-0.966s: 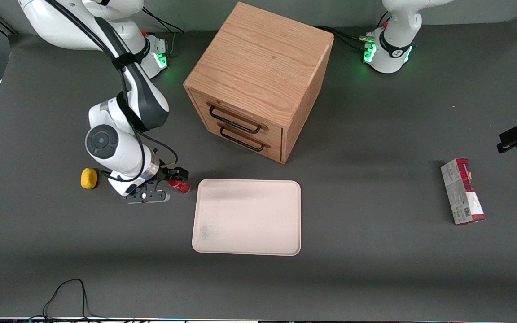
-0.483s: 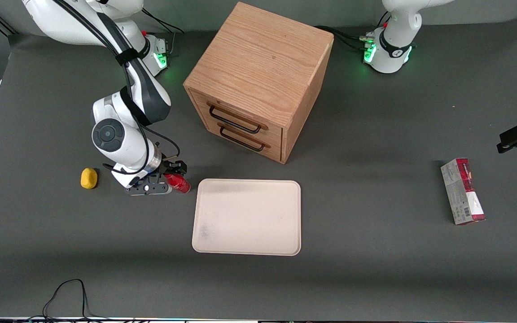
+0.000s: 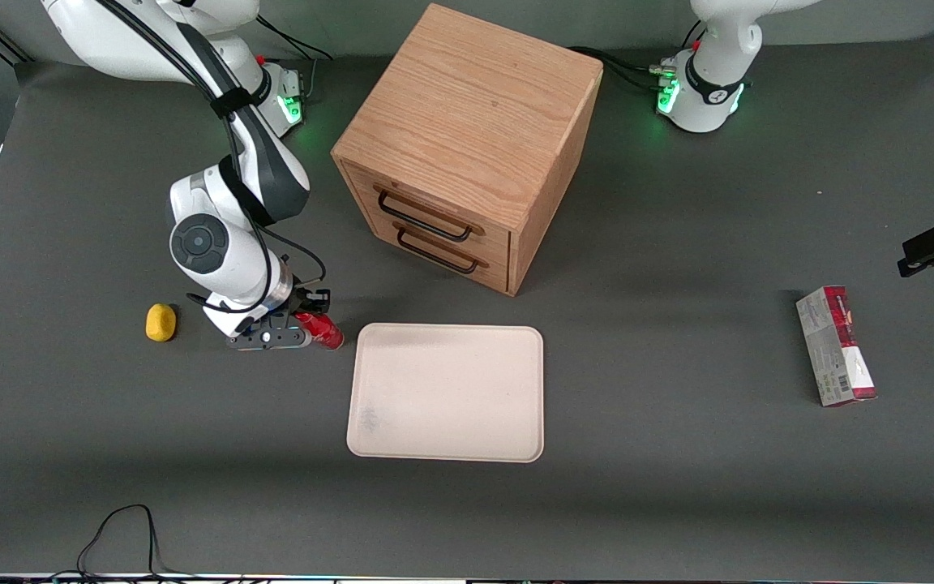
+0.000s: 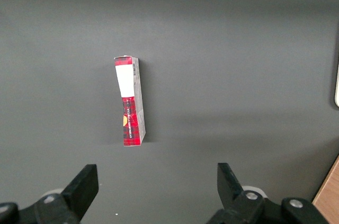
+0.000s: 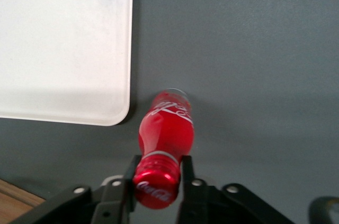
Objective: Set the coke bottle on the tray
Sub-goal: 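Close the right gripper around the bottle's cap end, then lift the bottle and swing it upright with the right gripper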
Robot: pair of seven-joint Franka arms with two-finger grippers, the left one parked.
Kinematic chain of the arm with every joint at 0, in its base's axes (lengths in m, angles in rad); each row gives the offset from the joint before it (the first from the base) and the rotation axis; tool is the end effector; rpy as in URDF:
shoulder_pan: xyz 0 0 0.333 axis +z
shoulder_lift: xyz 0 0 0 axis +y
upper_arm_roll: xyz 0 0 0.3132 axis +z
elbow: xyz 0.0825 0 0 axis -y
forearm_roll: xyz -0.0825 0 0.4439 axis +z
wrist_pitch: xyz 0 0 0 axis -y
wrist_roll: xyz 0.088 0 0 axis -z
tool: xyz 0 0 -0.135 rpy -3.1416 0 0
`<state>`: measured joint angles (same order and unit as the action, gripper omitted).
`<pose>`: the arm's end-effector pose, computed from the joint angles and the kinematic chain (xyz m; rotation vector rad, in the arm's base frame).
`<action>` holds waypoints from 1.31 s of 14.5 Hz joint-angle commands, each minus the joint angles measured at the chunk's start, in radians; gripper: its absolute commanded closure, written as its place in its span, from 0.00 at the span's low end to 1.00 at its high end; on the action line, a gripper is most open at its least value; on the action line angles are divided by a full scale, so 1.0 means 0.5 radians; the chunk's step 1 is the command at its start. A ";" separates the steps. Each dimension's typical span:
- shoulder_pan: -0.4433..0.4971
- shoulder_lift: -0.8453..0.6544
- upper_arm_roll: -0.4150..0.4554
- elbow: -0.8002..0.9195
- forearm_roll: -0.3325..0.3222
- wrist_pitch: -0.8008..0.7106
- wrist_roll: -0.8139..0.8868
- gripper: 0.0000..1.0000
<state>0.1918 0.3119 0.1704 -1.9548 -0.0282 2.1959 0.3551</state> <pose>0.6057 0.2270 0.2464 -3.1345 -0.0282 0.1134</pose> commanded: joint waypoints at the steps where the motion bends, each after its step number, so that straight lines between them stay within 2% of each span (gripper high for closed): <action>1: 0.000 -0.056 -0.003 -0.027 -0.054 0.026 0.032 0.82; 3: 0.000 -0.053 -0.003 0.044 -0.069 0.008 0.044 0.99; 4: 0.000 -0.053 -0.003 0.105 -0.069 -0.020 0.057 1.00; 9: -0.006 0.029 0.003 0.834 -0.051 -0.733 0.032 1.00; 13: -0.009 0.329 0.088 1.655 -0.051 -1.298 0.029 1.00; 16: -0.015 0.569 0.165 2.108 -0.060 -1.410 0.014 1.00; 19: -0.012 0.729 0.254 2.188 -0.066 -1.272 0.014 0.98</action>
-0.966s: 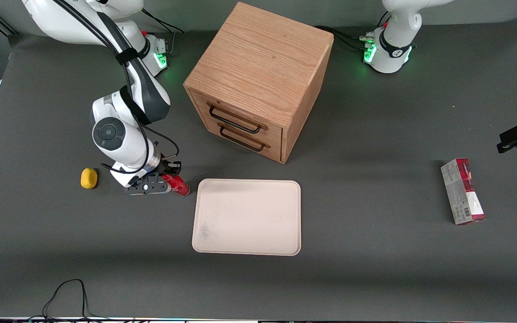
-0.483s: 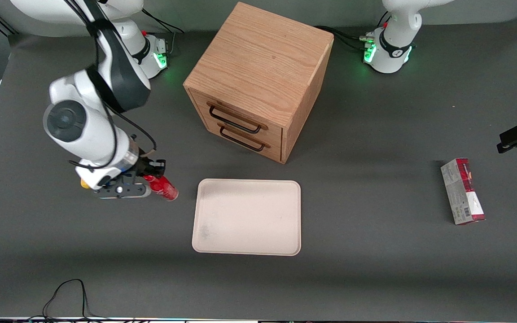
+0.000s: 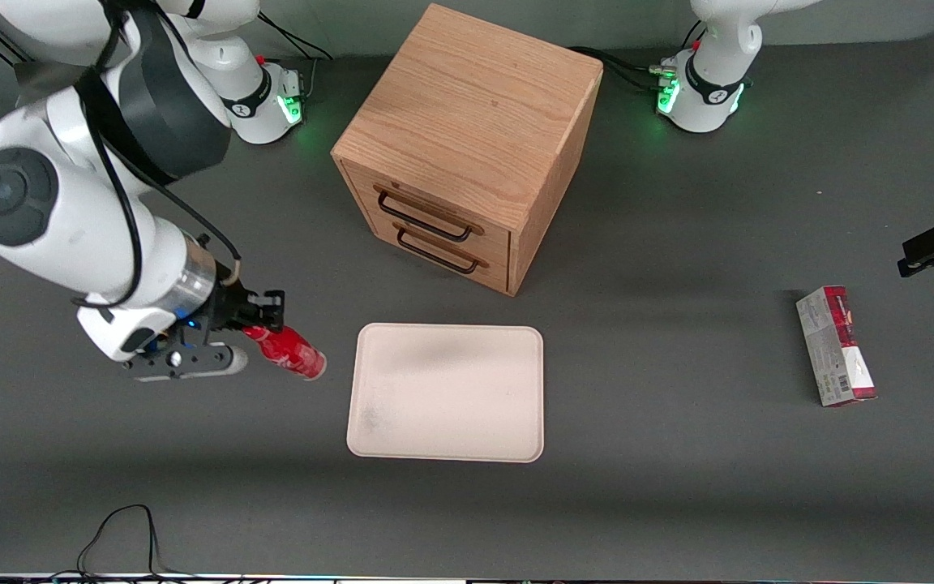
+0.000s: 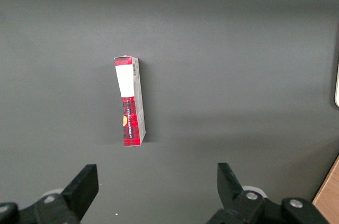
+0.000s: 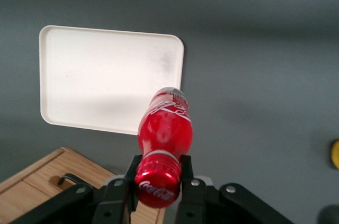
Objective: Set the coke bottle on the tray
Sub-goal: 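Lift the bottle and swing it upright with the right gripper, then lower the upright bottle onto the tray's corner near its rim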
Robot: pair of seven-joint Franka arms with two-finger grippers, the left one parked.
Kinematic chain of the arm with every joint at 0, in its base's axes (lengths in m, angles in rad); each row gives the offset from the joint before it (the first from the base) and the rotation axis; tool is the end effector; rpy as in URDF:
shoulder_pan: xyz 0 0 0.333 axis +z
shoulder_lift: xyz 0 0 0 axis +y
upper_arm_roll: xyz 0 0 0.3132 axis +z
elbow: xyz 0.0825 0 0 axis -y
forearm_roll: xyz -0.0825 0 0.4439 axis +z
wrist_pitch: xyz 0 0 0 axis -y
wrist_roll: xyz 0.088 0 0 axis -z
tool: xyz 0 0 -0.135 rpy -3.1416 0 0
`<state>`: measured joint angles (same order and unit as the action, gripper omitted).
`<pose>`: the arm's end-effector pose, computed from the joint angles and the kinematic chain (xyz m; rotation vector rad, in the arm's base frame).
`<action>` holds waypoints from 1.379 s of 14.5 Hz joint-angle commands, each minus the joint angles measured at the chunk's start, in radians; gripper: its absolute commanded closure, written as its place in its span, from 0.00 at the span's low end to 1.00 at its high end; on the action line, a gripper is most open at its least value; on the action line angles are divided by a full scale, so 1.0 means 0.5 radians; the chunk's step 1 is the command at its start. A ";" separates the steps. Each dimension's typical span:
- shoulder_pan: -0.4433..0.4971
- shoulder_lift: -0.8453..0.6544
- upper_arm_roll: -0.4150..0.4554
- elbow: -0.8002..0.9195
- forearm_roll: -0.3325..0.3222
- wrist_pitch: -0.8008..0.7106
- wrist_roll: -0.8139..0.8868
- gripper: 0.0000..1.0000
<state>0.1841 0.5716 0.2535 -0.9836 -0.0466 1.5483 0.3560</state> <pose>0.7179 0.2684 0.5144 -3.0547 -0.0624 0.0395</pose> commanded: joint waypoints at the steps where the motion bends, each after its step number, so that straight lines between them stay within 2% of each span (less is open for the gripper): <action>1: 0.012 0.267 0.094 0.243 -0.033 0.103 0.012 0.96; 3: 0.018 0.402 0.100 0.240 -0.045 0.280 -0.003 0.94; 6: 0.052 0.599 0.162 0.231 -0.250 0.544 -0.012 0.90; 8: 0.061 0.706 0.171 0.222 -0.263 0.670 -0.012 0.87; 11: 0.064 0.744 0.174 0.151 -0.367 0.717 -0.028 0.77; 13: 0.058 0.741 0.171 0.090 -0.373 0.720 -0.025 0.74; 14: 0.055 0.740 0.171 0.087 -0.373 0.720 -0.025 0.69; 15: 0.052 0.737 0.171 0.087 -0.373 0.720 -0.016 0.21; 16: 0.049 0.728 0.171 0.084 -0.379 0.720 -0.012 0.00; 20: 0.043 0.609 0.171 0.059 -0.382 0.680 0.049 0.00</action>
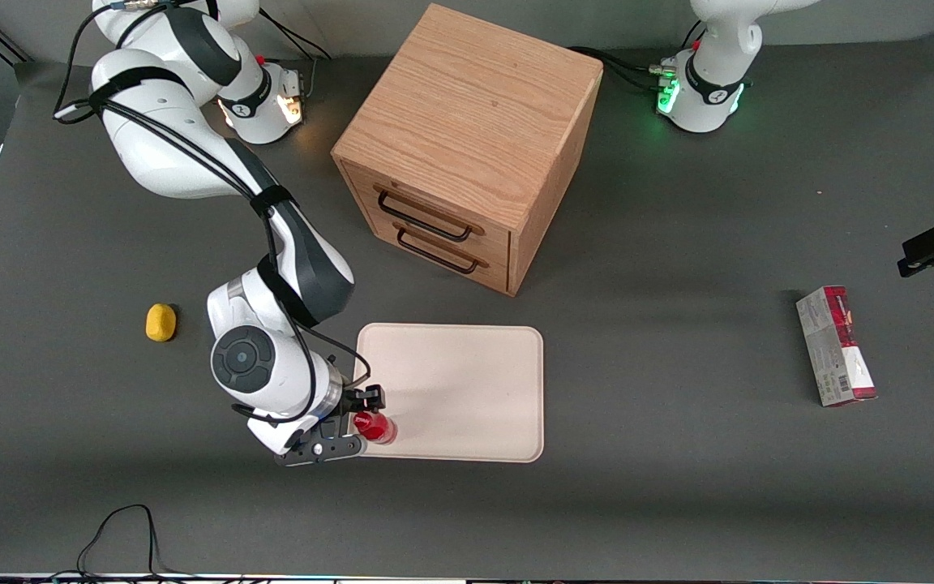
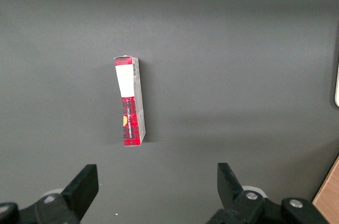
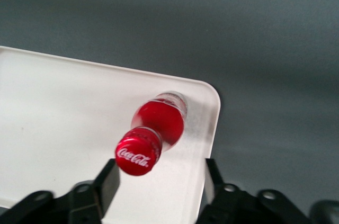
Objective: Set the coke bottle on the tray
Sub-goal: 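Lower the upright bottle onto the tray's corner near its rim, then open the right gripper and withdraw it up from the bottle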
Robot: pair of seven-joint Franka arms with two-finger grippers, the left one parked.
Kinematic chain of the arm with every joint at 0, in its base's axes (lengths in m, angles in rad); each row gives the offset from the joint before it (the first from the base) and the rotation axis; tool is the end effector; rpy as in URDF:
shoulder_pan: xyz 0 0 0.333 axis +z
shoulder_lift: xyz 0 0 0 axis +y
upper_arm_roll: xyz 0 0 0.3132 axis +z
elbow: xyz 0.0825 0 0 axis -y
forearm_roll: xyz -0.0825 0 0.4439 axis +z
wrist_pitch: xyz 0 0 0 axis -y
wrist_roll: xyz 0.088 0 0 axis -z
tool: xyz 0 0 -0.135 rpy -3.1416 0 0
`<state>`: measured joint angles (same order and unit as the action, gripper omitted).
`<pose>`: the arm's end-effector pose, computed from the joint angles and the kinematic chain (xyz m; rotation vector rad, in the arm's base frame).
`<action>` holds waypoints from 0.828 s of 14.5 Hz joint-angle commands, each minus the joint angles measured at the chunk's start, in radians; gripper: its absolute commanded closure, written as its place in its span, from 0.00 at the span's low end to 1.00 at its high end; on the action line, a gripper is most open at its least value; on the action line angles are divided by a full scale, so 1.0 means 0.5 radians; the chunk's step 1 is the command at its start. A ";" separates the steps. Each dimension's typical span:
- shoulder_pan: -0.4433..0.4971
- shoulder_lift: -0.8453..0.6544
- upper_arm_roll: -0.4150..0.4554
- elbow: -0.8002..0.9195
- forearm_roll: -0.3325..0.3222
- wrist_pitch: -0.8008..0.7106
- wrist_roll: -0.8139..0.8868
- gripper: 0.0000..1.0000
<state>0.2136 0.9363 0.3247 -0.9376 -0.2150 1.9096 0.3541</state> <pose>0.7778 0.3284 0.2867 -3.0594 -0.1732 -0.0670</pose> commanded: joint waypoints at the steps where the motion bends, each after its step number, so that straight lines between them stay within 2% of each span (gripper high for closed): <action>1: -0.022 -0.194 0.029 -0.063 -0.036 -0.097 0.074 0.00; 4: -0.120 -0.549 0.010 -0.317 0.000 -0.312 0.050 0.00; 5: -0.157 -0.717 -0.014 -0.476 0.067 -0.334 0.044 0.00; 8: -0.172 -1.279 -0.314 -1.050 0.410 -0.282 0.022 0.00; 9: -0.166 -1.448 -0.379 -1.210 0.469 -0.264 -0.033 0.00; 12: -0.166 -1.905 -0.535 -1.667 0.482 -0.269 -0.152 0.00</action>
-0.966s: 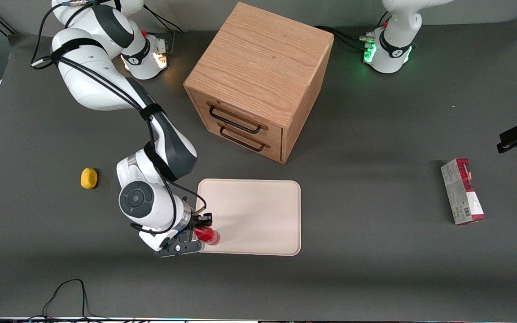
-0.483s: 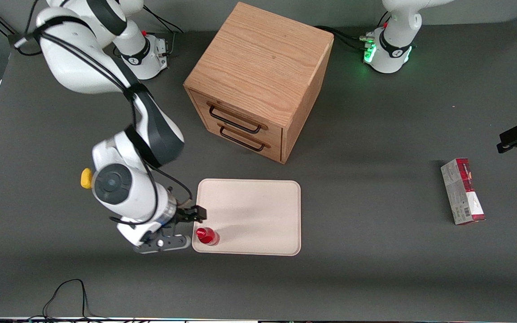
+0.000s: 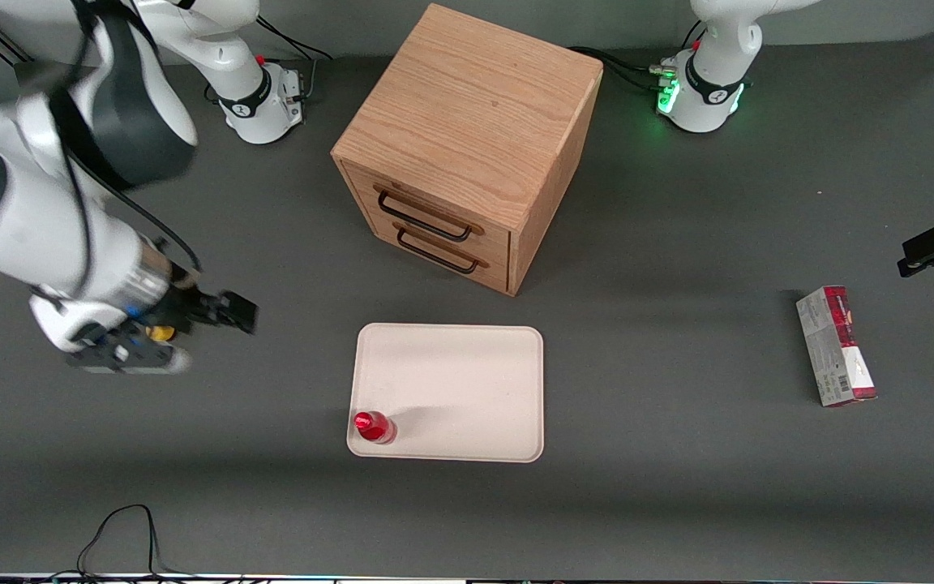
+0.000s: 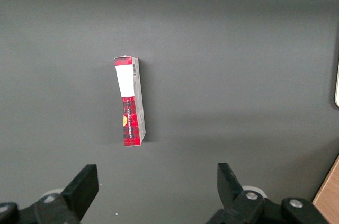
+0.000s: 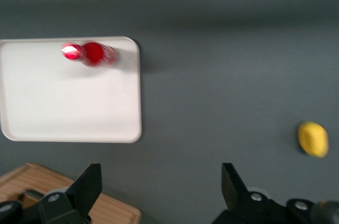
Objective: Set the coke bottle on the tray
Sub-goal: 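Open the right gripper and withdraw it up from the bottle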
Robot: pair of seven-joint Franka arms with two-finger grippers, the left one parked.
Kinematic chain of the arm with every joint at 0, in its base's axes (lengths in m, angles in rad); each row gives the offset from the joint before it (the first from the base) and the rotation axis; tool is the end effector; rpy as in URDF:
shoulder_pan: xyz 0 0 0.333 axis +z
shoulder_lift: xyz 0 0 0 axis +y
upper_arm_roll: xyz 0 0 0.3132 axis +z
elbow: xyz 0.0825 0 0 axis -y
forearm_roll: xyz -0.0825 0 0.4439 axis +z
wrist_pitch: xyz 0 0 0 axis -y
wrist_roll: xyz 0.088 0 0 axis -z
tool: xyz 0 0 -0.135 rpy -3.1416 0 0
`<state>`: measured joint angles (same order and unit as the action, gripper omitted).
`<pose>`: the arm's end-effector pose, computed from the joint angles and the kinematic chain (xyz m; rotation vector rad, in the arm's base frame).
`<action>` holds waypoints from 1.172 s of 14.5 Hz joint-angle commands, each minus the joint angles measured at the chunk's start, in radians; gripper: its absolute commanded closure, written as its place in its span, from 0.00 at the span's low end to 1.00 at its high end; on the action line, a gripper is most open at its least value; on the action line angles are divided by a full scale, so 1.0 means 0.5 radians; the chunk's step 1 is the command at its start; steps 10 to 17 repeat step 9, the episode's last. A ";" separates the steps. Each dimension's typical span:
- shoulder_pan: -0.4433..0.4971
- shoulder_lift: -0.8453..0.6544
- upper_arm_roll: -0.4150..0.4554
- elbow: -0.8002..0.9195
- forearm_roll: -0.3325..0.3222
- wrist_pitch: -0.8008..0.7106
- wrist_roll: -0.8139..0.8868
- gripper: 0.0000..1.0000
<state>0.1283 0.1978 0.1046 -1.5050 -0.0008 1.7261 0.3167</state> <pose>0.6670 0.1529 0.5150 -3.1130 0.1339 -0.0282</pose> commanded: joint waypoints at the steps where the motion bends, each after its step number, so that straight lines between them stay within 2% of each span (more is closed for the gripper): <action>1: 0.007 -0.566 -0.135 -0.664 0.057 0.098 -0.151 0.00; 4: 0.007 -0.816 -0.246 -0.874 0.075 0.079 -0.277 0.00; 17: 0.004 -0.776 -0.249 -0.776 0.057 0.030 -0.244 0.00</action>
